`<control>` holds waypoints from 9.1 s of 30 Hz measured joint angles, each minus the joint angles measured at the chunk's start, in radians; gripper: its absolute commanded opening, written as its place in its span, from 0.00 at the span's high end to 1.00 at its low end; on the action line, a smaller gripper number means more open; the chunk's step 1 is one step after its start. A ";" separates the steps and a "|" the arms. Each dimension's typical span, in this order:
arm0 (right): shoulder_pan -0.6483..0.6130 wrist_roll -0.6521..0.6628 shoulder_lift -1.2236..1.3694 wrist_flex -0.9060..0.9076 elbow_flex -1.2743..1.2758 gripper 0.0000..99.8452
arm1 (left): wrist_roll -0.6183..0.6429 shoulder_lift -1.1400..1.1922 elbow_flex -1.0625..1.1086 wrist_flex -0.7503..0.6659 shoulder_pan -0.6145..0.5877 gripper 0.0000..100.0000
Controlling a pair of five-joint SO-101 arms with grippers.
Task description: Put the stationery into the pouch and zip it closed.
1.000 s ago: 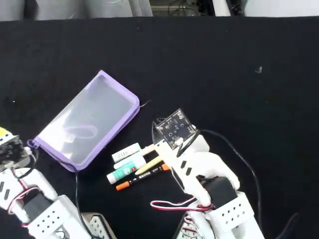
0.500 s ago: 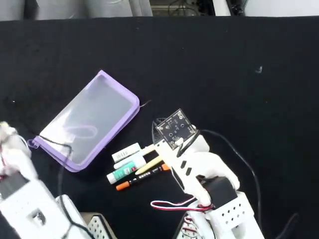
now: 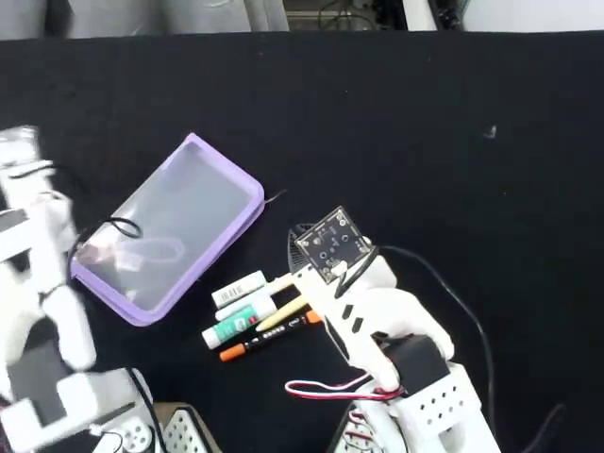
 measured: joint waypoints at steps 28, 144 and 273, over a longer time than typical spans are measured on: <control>0.152 0.000 0.000 0.000 0.000 0.99 | 0.161 0.209 -0.282 0.169 0.764 0.97; -0.621 -0.649 2.355 0.512 -1.995 0.98 | 0.250 0.213 -0.371 -0.150 -0.867 0.97; -0.020 -0.014 0.485 0.178 -0.539 0.99 | 0.091 -1.642 1.011 -0.141 1.037 0.76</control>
